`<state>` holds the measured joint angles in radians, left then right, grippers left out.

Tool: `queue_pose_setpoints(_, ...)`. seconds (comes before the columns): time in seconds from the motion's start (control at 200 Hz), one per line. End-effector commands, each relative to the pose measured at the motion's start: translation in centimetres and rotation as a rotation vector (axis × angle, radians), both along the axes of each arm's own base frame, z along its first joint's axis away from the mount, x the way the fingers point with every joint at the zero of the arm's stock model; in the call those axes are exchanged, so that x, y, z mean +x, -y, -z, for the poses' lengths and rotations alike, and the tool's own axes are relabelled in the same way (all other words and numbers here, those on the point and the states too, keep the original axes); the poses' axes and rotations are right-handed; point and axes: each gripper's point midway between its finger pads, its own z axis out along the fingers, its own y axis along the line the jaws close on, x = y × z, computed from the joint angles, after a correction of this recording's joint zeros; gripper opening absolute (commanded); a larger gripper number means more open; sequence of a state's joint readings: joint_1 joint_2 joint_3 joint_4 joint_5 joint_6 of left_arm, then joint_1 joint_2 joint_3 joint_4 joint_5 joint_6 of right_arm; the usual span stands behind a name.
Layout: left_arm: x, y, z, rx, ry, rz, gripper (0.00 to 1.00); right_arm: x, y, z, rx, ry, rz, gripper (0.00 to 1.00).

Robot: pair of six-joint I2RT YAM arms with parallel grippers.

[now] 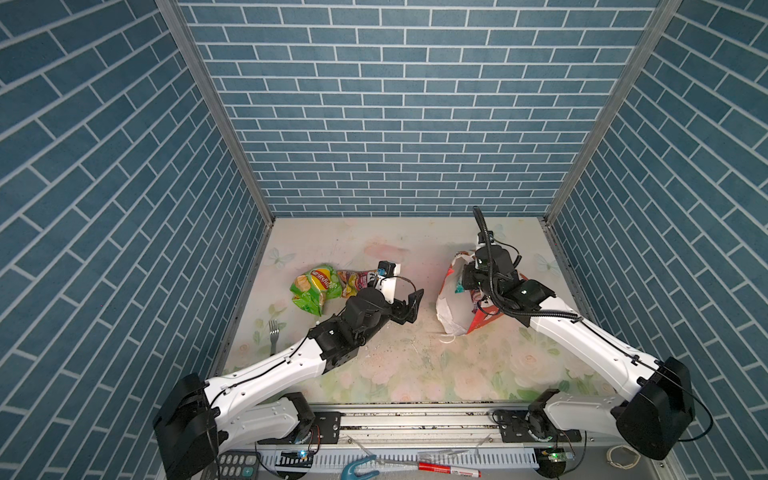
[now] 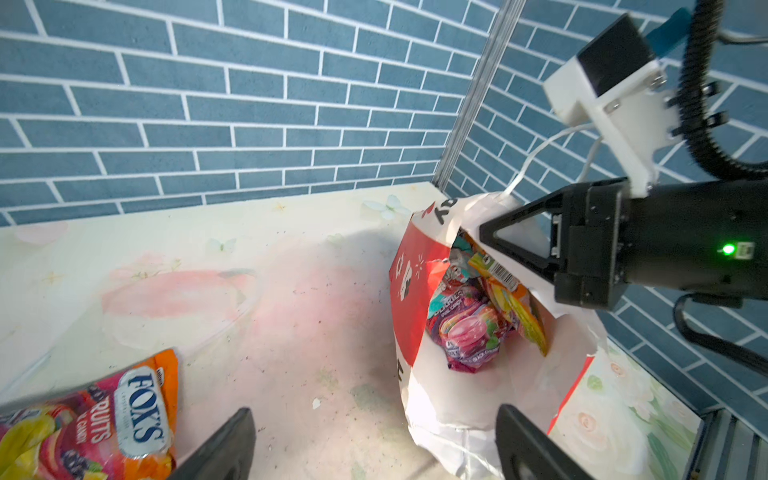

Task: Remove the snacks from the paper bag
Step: 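Move the empty left gripper back over the paper bag opening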

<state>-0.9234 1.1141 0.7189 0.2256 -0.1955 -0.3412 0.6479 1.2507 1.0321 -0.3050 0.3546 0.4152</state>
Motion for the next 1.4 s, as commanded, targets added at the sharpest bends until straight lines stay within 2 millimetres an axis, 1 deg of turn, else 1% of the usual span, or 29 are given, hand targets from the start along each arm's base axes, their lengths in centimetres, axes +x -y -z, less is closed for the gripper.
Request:
queue_pose_setpoints(0.0, 0.0, 1.3, -0.3, 0.012, 0.035, 0.010, 0.94, -0.6, 0.8, -1.7, 0.083, 0.035, 0.056, 0.00)
queue_pose_setpoints(0.055, 0.1, 1.9, 0.0, 0.025, 0.025, 0.026, 0.95, -0.8, 1.0, -1.7, 0.090, 0.039, 0.058, 0.00)
queue_pose_setpoints(0.09, 0.1, 2.3, 0.2, 0.029, 0.018, 0.034, 0.99, -0.9, 1.1, -1.7, 0.091, 0.040, 0.061, 0.00)
queue_pose_setpoints(0.11, 0.1, 2.5, 0.2, 0.029, 0.018, 0.040, 1.00, -1.0, 1.2, -1.6, 0.091, 0.040, 0.062, 0.00)
queue_pose_setpoints(0.2, 0.3, 2.9, 0.3, 0.033, 0.015, 0.046, 1.00, -1.2, 1.4, -1.4, 0.091, 0.037, 0.064, 0.00)
queue_pose_setpoints(0.505, 0.6, 3.0, 0.4, 0.016, 0.020, 0.033, 1.00, -1.5, 1.7, -1.2, 0.091, 0.041, 0.068, 0.00)
queue_pose_setpoints(0.61, 1.3, 2.7, 0.8, 0.060, 0.021, -0.001, 1.00, -1.5, 1.7, -1.3, 0.092, 0.044, 0.069, 0.00)
queue_pose_setpoints(0.715, 1.8, 2.7, 1.1, 0.130, 0.064, -0.008, 1.00, -1.6, 1.8, -1.3, 0.093, 0.046, 0.071, 0.00)
queue_pose_setpoints(0.78, 2.5, 2.0, 1.6, 0.171, 0.071, -0.059, 1.00, -1.7, 1.9, -1.3, 0.093, 0.046, 0.074, 0.00)
queue_pose_setpoints(0.85, 3.3, 1.0, 1.9, 0.173, 0.058, -0.140, 1.00, -1.8, 2.0, -1.2, 0.094, 0.046, 0.077, 0.00)
queue_pose_setpoints(0.915, 3.4, 0.9, 2.1, 0.184, 0.061, -0.136, 1.00, -1.8, 2.1, -1.1, 0.092, 0.044, 0.080, 0.00)
queue_pose_setpoints(1.02, 3.0, 1.5, 2.4, 0.153, 0.053, -0.104, 1.00, -1.8, 2.1, -1.1, 0.092, 0.044, 0.081, 0.00)
queue_pose_setpoints(1.265, 1.2, 4.6, 2.6, 0.071, 0.023, 0.076, 0.99, -1.7, 1.8, -1.1, 0.096, 0.039, 0.073, 0.00)
queue_pose_setpoints(1.395, 0.6, 5.3, 2.7, 0.022, 0.024, 0.125, 0.99, -1.7, 1.7, -1.1, 0.103, 0.036, 0.070, 0.00)
